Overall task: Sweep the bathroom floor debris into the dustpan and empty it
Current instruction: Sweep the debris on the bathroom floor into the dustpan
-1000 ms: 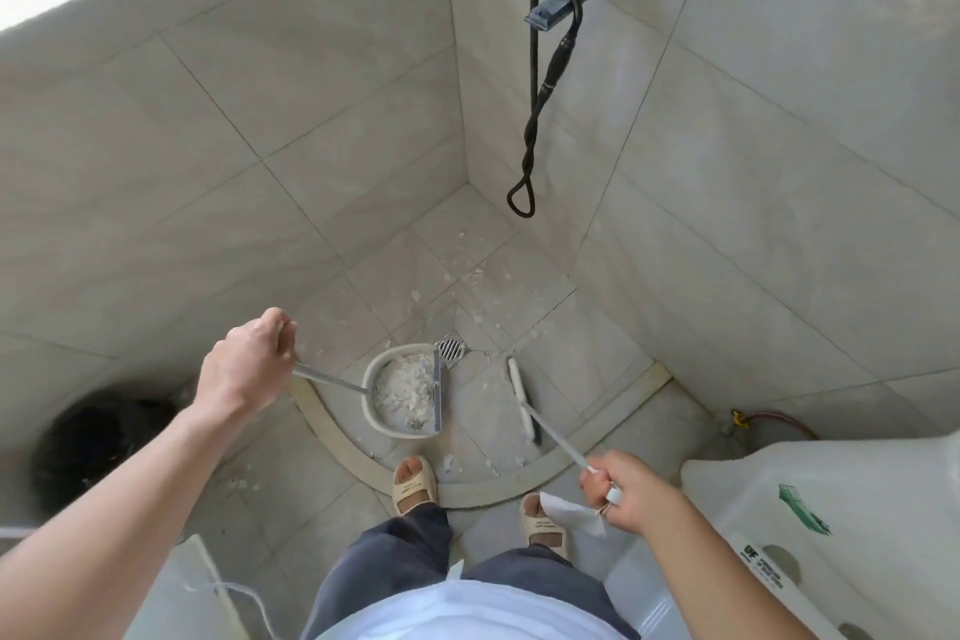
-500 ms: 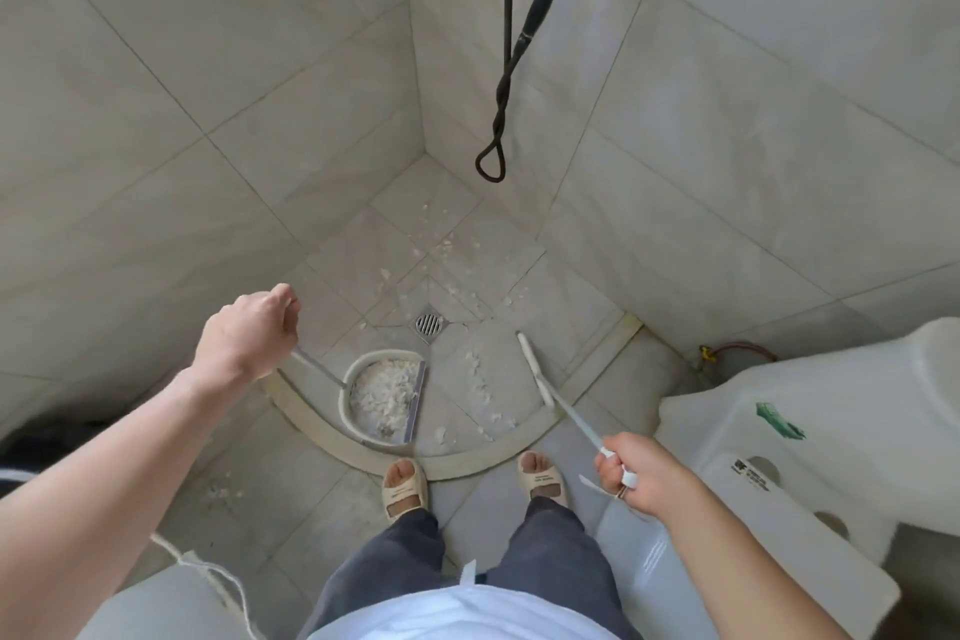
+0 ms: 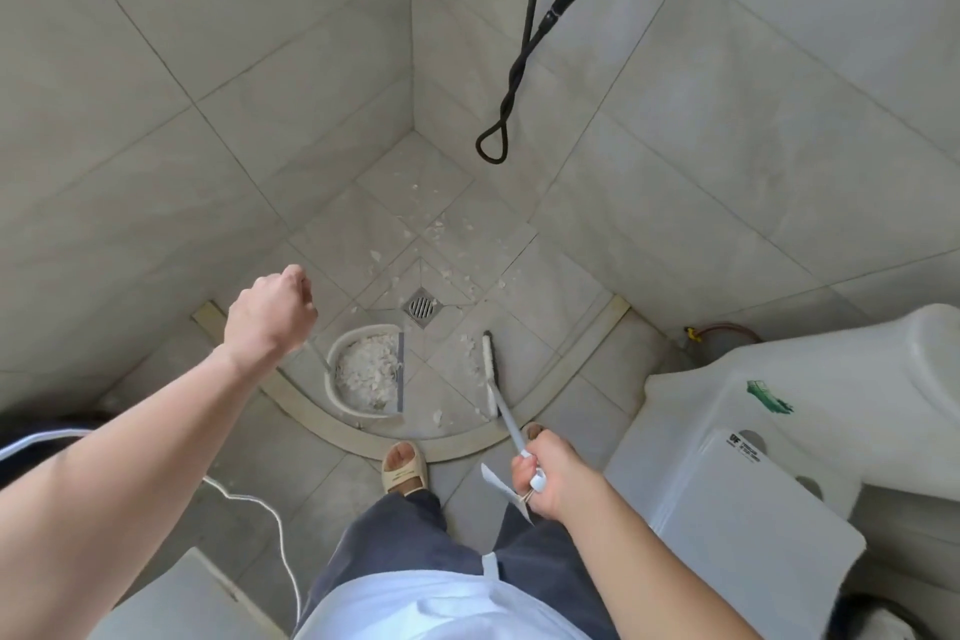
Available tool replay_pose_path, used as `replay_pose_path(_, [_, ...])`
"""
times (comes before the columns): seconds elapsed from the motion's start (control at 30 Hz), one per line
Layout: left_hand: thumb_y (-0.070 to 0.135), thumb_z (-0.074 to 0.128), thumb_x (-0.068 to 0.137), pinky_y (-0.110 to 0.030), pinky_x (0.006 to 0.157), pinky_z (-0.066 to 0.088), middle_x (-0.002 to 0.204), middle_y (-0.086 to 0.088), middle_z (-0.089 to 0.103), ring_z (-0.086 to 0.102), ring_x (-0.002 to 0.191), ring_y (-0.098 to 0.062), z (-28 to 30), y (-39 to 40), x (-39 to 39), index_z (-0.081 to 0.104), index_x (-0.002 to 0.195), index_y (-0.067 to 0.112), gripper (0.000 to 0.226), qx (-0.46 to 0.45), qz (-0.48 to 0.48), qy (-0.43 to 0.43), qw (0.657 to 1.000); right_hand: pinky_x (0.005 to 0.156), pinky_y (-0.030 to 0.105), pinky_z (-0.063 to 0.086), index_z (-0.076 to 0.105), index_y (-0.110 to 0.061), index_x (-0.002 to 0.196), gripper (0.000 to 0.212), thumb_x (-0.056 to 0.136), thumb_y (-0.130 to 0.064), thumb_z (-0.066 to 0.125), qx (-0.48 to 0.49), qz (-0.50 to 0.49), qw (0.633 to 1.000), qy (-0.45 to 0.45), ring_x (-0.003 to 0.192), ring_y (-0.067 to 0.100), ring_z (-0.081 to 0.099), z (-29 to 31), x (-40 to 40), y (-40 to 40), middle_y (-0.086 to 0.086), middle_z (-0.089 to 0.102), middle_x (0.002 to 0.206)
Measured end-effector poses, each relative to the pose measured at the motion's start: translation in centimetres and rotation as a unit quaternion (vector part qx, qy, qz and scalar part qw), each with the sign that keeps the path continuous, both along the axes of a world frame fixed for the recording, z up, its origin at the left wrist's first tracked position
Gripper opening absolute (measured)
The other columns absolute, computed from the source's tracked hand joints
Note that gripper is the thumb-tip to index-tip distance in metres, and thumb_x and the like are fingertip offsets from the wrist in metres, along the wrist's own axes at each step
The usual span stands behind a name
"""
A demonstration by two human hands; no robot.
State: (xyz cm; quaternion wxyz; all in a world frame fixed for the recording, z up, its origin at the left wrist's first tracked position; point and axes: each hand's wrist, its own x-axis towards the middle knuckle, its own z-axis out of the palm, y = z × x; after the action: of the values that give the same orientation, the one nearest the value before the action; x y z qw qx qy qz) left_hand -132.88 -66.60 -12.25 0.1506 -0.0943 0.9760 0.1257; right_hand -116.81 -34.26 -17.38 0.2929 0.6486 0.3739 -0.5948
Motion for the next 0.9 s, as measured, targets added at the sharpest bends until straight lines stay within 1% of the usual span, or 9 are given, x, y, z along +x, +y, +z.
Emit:
replay_pose_path(0.07, [0.013,0.045,0.085,-0.038,0.068,0.042,0.096,-0.019,0.062,0.056,0.081,-0.042,-0.6,-0.5,0.1,0.054,0.092,0.013,0.011,-0.003,0.001,0.007,1.0,0.028,0.011,0.026,0.046,-0.011,0.095,0.018,0.09,-0.003,0.031,-0.033,0.004,0.999,-0.009,0.028,0.008,0.033,0.7,-0.6,-0.3,0.008,0.041,0.065])
replay_pose_path(0.13, [0.014,0.045,0.087,-0.04,0.069,0.043,0.097,-0.02,0.063,0.057,0.083,-0.044,-1.0,-1.2,0.1,0.054,0.094,0.012,0.012,-0.008,0.001,0.013,1.0,0.026,0.01,0.024,0.043,-0.004,0.091,0.014,0.093,-0.001,0.03,-0.075,0.016,0.997,-0.006,0.027,0.006,0.031,1.5,-1.2,-0.2,0.007,0.041,0.063])
replay_pose_path(0.3, [0.017,0.046,0.092,-0.039,0.069,0.039,0.099,-0.023,0.065,0.058,0.084,-0.046,-1.5,-3.0,-0.3,0.056,0.096,0.012,0.012,-0.018,-0.001,0.029,0.999,0.022,0.012,0.021,0.042,-0.002,0.091,0.012,0.101,-0.005,0.036,-0.144,0.009,0.989,0.022,0.027,0.003,0.03,2.6,-2.0,3.0,0.009,0.043,0.061])
replay_pose_path(0.37, [0.018,0.046,0.092,-0.039,0.069,0.039,0.099,-0.022,0.065,0.058,0.084,-0.045,-1.6,-3.3,-0.3,0.056,0.096,0.013,0.012,-0.016,0.0,0.032,0.999,0.022,0.012,0.022,0.044,-0.003,0.097,0.008,0.101,-0.006,0.037,-0.158,-0.001,0.987,0.032,0.029,0.004,0.03,3.7,-1.8,4.1,0.01,0.044,0.065])
replay_pose_path(0.5, [0.019,0.044,0.092,-0.04,0.069,0.042,0.099,-0.021,0.065,0.058,0.082,-0.044,-1.7,-3.1,-0.5,0.056,0.096,0.013,0.014,-0.009,0.001,0.035,0.999,0.023,0.012,0.021,0.045,-0.005,0.101,0.009,0.103,-0.013,0.04,-0.13,0.045,0.99,0.042,0.03,0.003,0.028,4.7,-0.6,4.6,0.007,0.044,0.063])
replay_pose_path(0.6, [0.02,0.042,0.094,-0.039,0.067,0.04,0.097,-0.021,0.065,0.058,0.079,-0.044,-1.9,-2.7,-0.7,0.055,0.095,0.011,0.016,-0.01,-0.001,0.043,0.999,0.024,0.012,0.022,0.044,-0.005,0.105,0.009,0.102,-0.013,0.039,-0.069,0.073,0.994,0.04,0.03,0.004,0.029,4.5,0.1,3.7,0.008,0.045,0.062])
replay_pose_path(0.7, [0.02,0.042,0.094,-0.04,0.068,0.041,0.097,-0.021,0.065,0.058,0.08,-0.044,-2.0,-2.6,-0.9,0.055,0.096,0.01,0.016,-0.01,0.001,0.043,0.999,0.025,0.011,0.022,0.046,-0.002,0.102,0.012,0.101,-0.01,0.037,-0.01,0.104,0.994,0.019,0.029,0.004,0.03,3.2,0.4,1.9,0.008,0.044,0.064])
replay_pose_path(0.8, [0.021,0.042,0.094,-0.04,0.069,0.041,0.097,-0.022,0.065,0.058,0.082,-0.045,-1.8,-2.5,-1.0,0.055,0.096,0.011,0.016,-0.011,0.006,0.041,0.999,0.025,0.011,0.022,0.045,0.0,0.097,0.013,0.099,-0.007,0.034,-0.031,0.1,0.994,-0.015,0.028,0.004,0.029,1.7,0.2,-0.3,0.006,0.04,0.062])
replay_pose_path(0.9, [0.018,0.043,0.093,-0.038,0.068,0.039,0.096,-0.021,0.065,0.058,0.081,-0.043,-1.6,-2.6,-1.0,0.055,0.095,0.013,0.014,-0.008,0.009,0.039,0.999,0.024,0.011,0.021,0.044,-0.002,0.091,0.013,0.099,-0.005,0.034,-0.071,0.066,0.995,-0.003,0.026,0.003,0.029,1.6,-0.6,-0.9,0.005,0.041,0.059])
